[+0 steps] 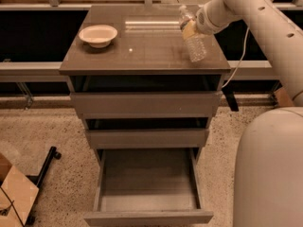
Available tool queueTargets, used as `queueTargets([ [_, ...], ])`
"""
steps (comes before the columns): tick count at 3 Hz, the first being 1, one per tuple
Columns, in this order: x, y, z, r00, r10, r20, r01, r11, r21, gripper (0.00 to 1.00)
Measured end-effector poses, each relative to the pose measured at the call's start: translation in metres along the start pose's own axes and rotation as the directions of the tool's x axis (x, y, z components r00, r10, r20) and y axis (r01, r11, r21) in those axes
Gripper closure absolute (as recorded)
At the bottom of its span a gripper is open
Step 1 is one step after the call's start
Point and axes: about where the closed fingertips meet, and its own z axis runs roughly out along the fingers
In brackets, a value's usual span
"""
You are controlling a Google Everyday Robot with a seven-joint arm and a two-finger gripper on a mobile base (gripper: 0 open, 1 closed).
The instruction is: Pick water bottle from bottom drawer and place on counter
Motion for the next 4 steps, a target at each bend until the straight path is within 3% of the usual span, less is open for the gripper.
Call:
queueTargets([
  [1,0.001,0.002,0.002,1.0,0.001,-0.003,-0.001,1.0,-0.006,0.31],
  [2,0.012,0.016,0.017,1.0,0.006,-0.031,-0.007,0.9984,-0.055,0.07],
  [3,0.023,0.027,0.024,0.999,0.03,-0.038,-0.034,0.9943,-0.101,0.0],
  [4,0.023,0.027,0.024,0.999,0.03,-0.038,-0.034,0.9943,-0.101,0.0],
])
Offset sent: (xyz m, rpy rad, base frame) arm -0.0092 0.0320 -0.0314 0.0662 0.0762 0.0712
